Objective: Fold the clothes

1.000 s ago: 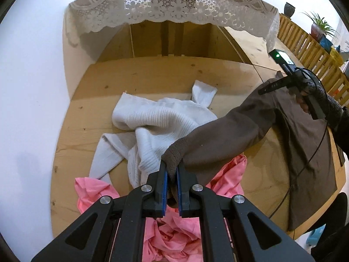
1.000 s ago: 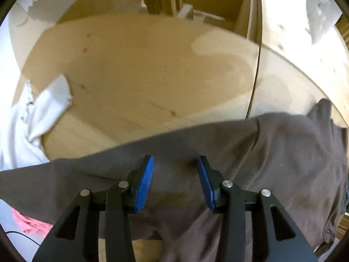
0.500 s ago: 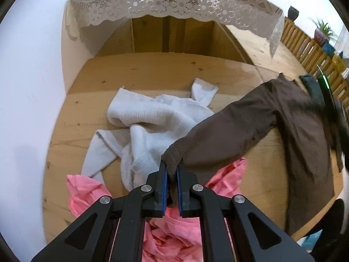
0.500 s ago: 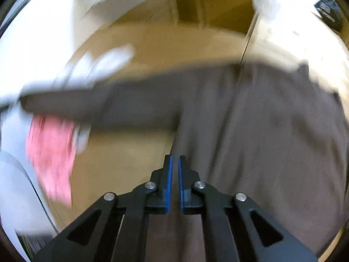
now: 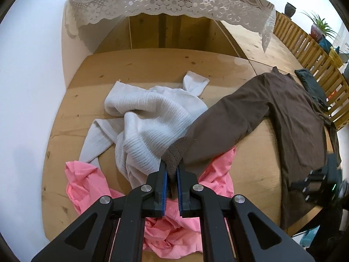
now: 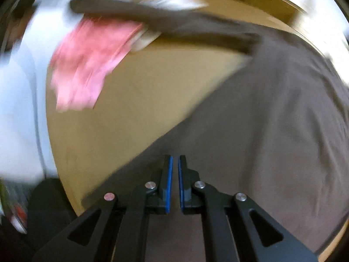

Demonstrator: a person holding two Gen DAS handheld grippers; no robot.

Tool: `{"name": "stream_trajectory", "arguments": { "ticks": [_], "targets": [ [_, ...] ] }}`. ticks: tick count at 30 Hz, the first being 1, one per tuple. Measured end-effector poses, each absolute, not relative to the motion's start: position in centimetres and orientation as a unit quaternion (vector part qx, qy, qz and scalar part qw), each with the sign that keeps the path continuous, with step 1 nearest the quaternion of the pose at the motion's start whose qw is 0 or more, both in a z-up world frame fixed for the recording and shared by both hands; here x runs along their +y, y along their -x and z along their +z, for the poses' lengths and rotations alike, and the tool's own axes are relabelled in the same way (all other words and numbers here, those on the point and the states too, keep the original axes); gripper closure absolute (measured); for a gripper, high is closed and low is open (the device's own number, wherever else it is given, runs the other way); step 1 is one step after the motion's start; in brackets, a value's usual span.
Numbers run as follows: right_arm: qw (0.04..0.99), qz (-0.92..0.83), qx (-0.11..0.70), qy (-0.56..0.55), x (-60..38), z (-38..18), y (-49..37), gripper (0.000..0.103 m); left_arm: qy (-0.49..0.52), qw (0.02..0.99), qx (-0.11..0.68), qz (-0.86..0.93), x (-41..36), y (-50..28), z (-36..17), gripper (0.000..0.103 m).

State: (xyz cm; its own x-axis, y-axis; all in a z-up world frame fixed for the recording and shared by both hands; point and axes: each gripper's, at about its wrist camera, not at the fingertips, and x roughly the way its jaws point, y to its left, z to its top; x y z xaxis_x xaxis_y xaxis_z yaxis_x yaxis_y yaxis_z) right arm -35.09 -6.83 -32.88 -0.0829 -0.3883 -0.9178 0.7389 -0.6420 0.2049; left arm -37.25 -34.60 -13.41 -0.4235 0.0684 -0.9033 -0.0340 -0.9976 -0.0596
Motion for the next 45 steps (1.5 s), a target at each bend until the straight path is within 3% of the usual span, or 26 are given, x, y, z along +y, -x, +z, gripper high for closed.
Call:
{"name": "stream_trajectory", "arguments": {
  "ticks": [2, 5, 6, 10, 15, 19, 23, 29, 35, 41, 45],
  "targets": [
    [0.340, -0.753, 0.103, -0.555, -4.3, -32.9, 40.4, 0.097, 0.531, 0.030, -0.023, 0.847, -34.9, 37.1, -13.0, 0.096],
    [0.242, -0.774, 0.091, -0.578, -1.7, -35.6, 46.6, 0.095, 0.517, 0.029, -0.045, 0.854, -35.6, 36.9, -12.0, 0.096],
    [0.229, -0.760, 0.092, -0.601, -1.2, -36.8, 47.8, 0.101, 0.512, 0.029, -0.052, 0.857, -35.9, 36.9, -11.7, 0.097],
    [0.227, -0.761, 0.075, -0.603, -0.5, -36.3, 49.2, 0.098, 0.481, 0.057, -0.068, 0.872, -35.3, 36.3, -8.9, 0.097],
    [0.267, -0.752, -0.018, -0.602, -2.6, -33.3, 53.1, 0.097, 0.440, 0.126, -0.042, 0.888, -30.0, 34.8, -4.6, 0.097],
    [0.269, -0.764, 0.002, -0.586, -6.7, -31.4, 55.8, 0.093, 0.427, 0.219, -0.033, 0.876, -23.1, 32.9, -3.1, 0.097],
    [0.268, -0.754, 0.024, -0.599, -7.6, -29.3, 56.9, 0.074, 0.451, 0.324, -0.039, 0.831, -14.8, 31.0, -4.8, 0.097],
    [0.252, -0.748, 0.032, -0.613, -6.5, -28.0, 58.0, 0.062, 0.507, 0.455, 0.010, 0.732, -2.9, 25.6, -10.6, 0.097],
    [0.216, -0.735, 0.062, -0.640, -5.3, -29.7, 58.6, 0.062, 0.569, 0.436, 0.000, 0.697, -1.8, 24.5, -15.9, 0.097],
    [0.173, -0.730, 0.104, -0.653, -4.6, -32.8, 58.7, 0.062, 0.592, 0.405, 0.003, 0.697, -3.7, 24.0, -17.2, 0.094],
    [0.159, -0.732, 0.124, -0.650, -3.8, -33.7, 58.1, 0.063, 0.607, 0.373, 0.010, 0.701, -5.2, 22.7, -17.7, 0.072]
  ]
}}
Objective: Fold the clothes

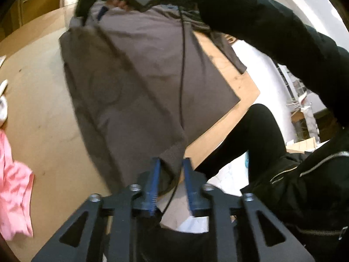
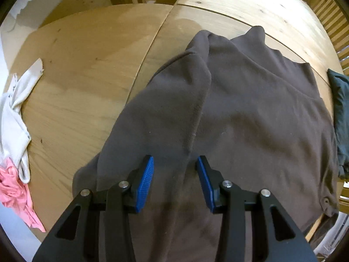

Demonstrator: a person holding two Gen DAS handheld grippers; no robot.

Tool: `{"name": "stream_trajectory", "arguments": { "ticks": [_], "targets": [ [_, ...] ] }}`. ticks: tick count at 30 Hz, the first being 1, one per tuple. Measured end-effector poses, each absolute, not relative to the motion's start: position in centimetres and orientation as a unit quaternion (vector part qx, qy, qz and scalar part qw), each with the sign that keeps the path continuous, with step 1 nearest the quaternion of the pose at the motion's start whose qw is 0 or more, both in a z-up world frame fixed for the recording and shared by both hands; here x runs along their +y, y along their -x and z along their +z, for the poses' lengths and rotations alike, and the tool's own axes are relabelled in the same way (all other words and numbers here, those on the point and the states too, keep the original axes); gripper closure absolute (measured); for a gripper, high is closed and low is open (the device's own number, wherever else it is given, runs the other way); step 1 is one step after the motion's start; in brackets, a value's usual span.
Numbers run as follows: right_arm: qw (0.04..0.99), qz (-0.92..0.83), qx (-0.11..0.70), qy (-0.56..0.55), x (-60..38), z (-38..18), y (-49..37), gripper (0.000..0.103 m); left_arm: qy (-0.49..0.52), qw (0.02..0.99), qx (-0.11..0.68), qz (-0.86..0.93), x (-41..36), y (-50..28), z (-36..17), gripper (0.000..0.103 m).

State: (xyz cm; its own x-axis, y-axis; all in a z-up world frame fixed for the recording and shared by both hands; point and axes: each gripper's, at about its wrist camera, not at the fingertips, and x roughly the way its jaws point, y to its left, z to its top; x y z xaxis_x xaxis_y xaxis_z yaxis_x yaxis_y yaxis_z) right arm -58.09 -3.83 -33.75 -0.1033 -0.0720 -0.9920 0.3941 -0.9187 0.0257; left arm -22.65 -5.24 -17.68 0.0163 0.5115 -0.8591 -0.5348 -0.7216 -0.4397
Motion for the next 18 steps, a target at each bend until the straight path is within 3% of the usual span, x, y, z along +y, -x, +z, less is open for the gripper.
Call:
{"name": "stream_trajectory", "arguments": {
  "ticks": [7, 13, 18],
  "targets": [
    [0.188, -0.748, 0.075, -0.632, -1.1, -32.0, 57.9, 0.067, 0.616, 0.275, 0.031, 0.738, -12.1, 23.2, -16.5, 0.069],
    [0.207, -0.760, 0.014, -0.616, 1.3, -31.3, 58.7, 0.066, 0.535, 0.243, 0.069, 0.806, -11.2, 34.9, -16.0, 0.069],
    [0.226, -0.757, 0.019, -0.612, 1.7, -31.9, 59.2, 0.065, 0.536, 0.240, 0.067, 0.807, -9.0, 44.0, -21.3, 0.069]
  ]
}}
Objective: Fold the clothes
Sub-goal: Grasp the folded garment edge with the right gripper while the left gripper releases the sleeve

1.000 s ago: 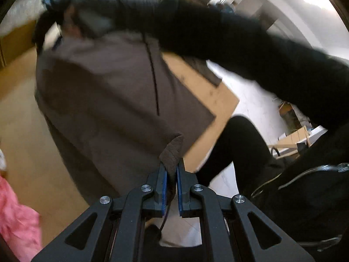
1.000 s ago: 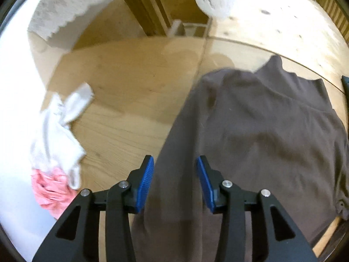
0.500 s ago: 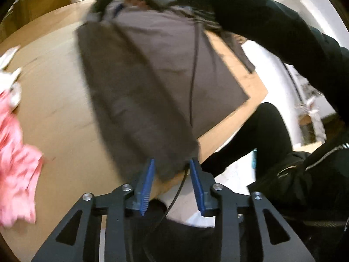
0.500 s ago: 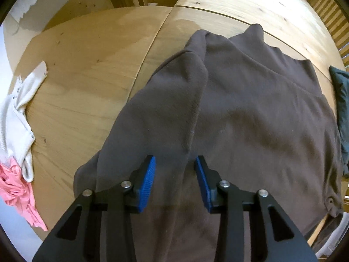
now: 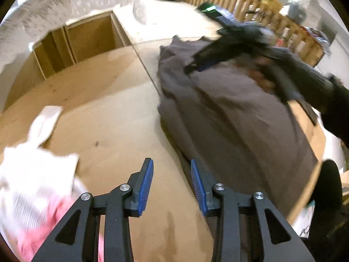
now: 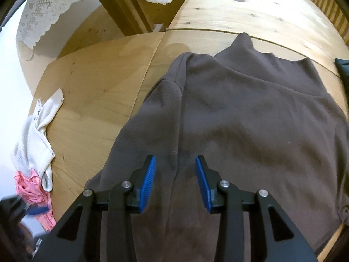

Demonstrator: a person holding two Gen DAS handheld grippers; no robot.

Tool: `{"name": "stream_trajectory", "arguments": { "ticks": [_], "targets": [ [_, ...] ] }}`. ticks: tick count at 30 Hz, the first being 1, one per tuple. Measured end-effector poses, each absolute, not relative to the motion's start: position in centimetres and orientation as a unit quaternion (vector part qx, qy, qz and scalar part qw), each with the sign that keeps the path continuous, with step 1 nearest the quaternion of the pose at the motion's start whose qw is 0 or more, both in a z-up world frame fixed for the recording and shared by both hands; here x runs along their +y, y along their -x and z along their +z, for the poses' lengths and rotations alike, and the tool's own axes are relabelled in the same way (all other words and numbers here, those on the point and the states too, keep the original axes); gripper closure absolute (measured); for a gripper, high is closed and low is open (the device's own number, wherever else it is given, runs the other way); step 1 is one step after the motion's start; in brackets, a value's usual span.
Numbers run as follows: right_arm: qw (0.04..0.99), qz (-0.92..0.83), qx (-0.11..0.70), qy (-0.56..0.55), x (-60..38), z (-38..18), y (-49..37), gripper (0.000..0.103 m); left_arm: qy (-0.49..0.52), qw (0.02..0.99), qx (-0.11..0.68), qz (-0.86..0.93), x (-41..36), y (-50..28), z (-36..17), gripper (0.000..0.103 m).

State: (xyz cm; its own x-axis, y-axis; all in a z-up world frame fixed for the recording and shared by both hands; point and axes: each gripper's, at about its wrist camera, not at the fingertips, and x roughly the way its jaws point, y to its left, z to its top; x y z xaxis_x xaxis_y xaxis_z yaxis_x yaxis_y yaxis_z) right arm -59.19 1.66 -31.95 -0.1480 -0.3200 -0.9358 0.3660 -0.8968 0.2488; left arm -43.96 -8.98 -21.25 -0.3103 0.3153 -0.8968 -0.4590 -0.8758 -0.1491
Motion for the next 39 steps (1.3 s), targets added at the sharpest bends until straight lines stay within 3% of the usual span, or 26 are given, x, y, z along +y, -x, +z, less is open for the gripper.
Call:
{"name": "stream_trajectory", "arguments": {
  "ticks": [4, 12, 13, 14, 15, 17, 21, 26, 28, 29, 30, 33, 39],
  "targets": [
    [0.251, -0.750, 0.000, -0.612, 1.7, -32.4, 59.4, 0.065, 0.551, 0.265, 0.020, 0.791, -8.0, 47.3, -23.6, 0.069],
    [0.276, -0.752, 0.016, -0.598, 0.6, -33.1, 60.4, 0.065, 0.557, 0.276, 0.016, 0.783, -6.2, 50.6, -25.9, 0.068],
    [0.280, -0.752, 0.018, -0.596, 0.4, -33.2, 60.4, 0.066, 0.554, 0.278, 0.010, 0.784, -6.2, 50.7, -26.0, 0.072],
    [0.285, -0.752, 0.019, -0.594, 0.2, -33.2, 60.4, 0.068, 0.550, 0.283, 0.003, 0.786, -6.2, 50.7, -26.0, 0.077],
    [0.289, -0.752, 0.021, -0.592, 0.1, -33.2, 60.4, 0.083, 0.547, 0.286, 0.003, 0.787, -6.0, 50.6, -25.9, 0.087],
    [0.296, -0.751, 0.037, -0.590, -0.4, -33.3, 60.2, 0.097, 0.539, 0.291, 0.015, 0.790, -5.5, 50.1, -25.8, 0.093],
    [0.303, -0.770, 0.050, -0.559, 0.3, -31.7, 59.4, 0.098, 0.529, 0.281, 0.035, 0.800, -5.7, 49.1, -25.1, 0.096],
    [0.245, -0.776, 0.055, -0.578, 0.6, -33.5, 61.2, 0.099, 0.533, 0.251, -0.005, 0.808, -7.5, 50.3, -25.6, 0.095],
    [0.227, -0.786, 0.082, -0.570, 0.0, -33.0, 61.0, 0.089, 0.545, 0.221, 0.005, 0.809, -7.6, 50.9, -25.6, 0.081],
    [0.215, -0.787, 0.094, -0.570, -0.2, -32.8, 60.9, 0.078, 0.545, 0.213, 0.008, 0.811, -7.9, 50.8, -25.2, 0.080],
    [0.200, -0.795, 0.098, -0.565, -0.1, -32.1, 60.7, 0.075, 0.543, 0.208, 0.009, 0.814, -8.3, 50.6, -24.7, 0.080],
    [0.192, -0.818, 0.112, -0.531, 0.5, -29.5, 59.1, 0.075, 0.525, 0.193, 0.039, 0.828, -10.1, 48.0, -22.4, 0.083],
    [0.315, -0.760, 0.117, -0.556, -1.0, -27.0, 49.3, 0.073, 0.541, 0.228, 0.012, 0.809, -12.7, 38.7, -20.4, 0.083]
  ]
}}
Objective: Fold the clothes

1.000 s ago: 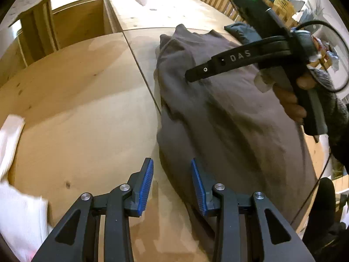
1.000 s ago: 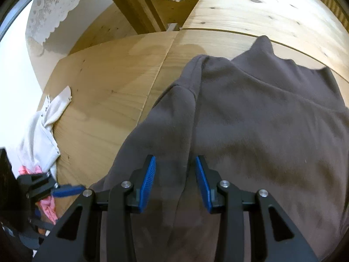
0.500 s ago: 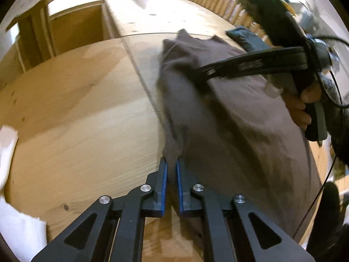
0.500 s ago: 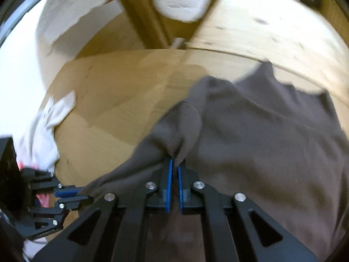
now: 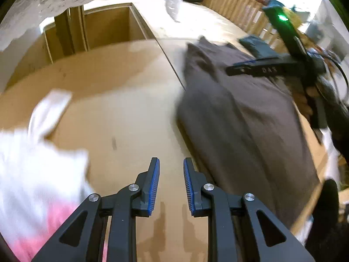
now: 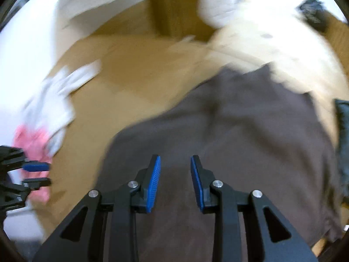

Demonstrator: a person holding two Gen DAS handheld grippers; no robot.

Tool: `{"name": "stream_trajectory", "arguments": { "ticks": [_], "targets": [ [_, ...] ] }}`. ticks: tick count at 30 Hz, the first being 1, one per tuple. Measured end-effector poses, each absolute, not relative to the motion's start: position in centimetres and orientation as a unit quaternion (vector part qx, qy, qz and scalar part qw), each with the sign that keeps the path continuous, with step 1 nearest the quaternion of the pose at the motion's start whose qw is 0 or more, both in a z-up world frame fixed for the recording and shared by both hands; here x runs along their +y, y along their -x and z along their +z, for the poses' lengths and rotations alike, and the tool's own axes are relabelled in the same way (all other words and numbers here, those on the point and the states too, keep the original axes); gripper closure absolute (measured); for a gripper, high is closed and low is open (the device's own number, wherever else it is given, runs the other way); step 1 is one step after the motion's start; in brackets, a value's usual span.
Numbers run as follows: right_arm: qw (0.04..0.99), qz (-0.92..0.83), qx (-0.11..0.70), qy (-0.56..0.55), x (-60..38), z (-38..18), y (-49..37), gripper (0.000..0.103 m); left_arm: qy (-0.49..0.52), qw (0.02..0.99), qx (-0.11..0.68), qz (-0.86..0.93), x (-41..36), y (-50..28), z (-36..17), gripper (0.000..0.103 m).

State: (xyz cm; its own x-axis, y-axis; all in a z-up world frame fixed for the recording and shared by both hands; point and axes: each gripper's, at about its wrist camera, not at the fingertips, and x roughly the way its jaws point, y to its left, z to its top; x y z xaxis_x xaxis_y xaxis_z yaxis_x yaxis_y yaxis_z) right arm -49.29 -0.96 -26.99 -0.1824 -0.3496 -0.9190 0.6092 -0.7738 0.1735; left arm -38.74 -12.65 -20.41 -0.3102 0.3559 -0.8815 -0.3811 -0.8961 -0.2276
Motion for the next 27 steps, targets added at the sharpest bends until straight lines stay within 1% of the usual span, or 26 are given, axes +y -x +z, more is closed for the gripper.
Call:
{"name": "stream_trajectory", "arguments": {
  "ticks": [4, 7, 9, 11, 14, 17, 18, 21, 25, 27],
  "targets": [
    [0.372, -0.713, 0.156, -0.574, -4.2, -27.6, 42.5, 0.070, 0.571, 0.271, 0.000, 0.775, -11.0, 30.5, -20.9, 0.083],
    [0.370, -0.696, 0.195, -0.583, -7.0, -29.0, 39.9, 0.068, 0.598, 0.303, -0.028, 0.742, -9.1, 25.6, -21.9, 0.083],
    [0.364, -0.687, 0.197, -0.597, -7.7, -29.2, 39.5, 0.068, 0.611, 0.321, -0.054, 0.722, -8.0, 23.1, -21.6, 0.083],
    [0.370, -0.688, 0.186, -0.595, -7.2, -27.8, 39.2, 0.068, 0.594, 0.343, -0.072, 0.724, -7.7, 21.2, -19.6, 0.079],
    [0.359, -0.691, 0.132, -0.614, -4.7, -25.0, 40.2, 0.068, 0.572, 0.339, -0.082, 0.742, -8.2, 20.1, -17.2, 0.074],
    [0.339, -0.714, 0.107, -0.603, -2.0, -23.3, 40.0, 0.067, 0.580, 0.300, -0.084, 0.752, -9.3, 20.2, -17.9, 0.070],
    [0.336, -0.716, 0.112, -0.601, -2.3, -23.9, 39.8, 0.066, 0.586, 0.279, -0.081, 0.756, -9.8, 20.3, -18.6, 0.069],
    [0.326, -0.723, 0.126, -0.596, -3.2, -25.5, 39.3, 0.066, 0.603, 0.261, -0.074, 0.750, -8.4, 21.1, -21.3, 0.070],
    [0.324, -0.736, 0.143, -0.576, -5.2, -27.1, 38.7, 0.066, 0.620, 0.261, -0.040, 0.739, -5.3, 20.5, -23.7, 0.070],
    [0.327, -0.727, 0.138, -0.588, -6.3, -28.3, 38.8, 0.066, 0.625, 0.257, -0.034, 0.736, -4.3, 20.4, -24.3, 0.070]
  ]
}}
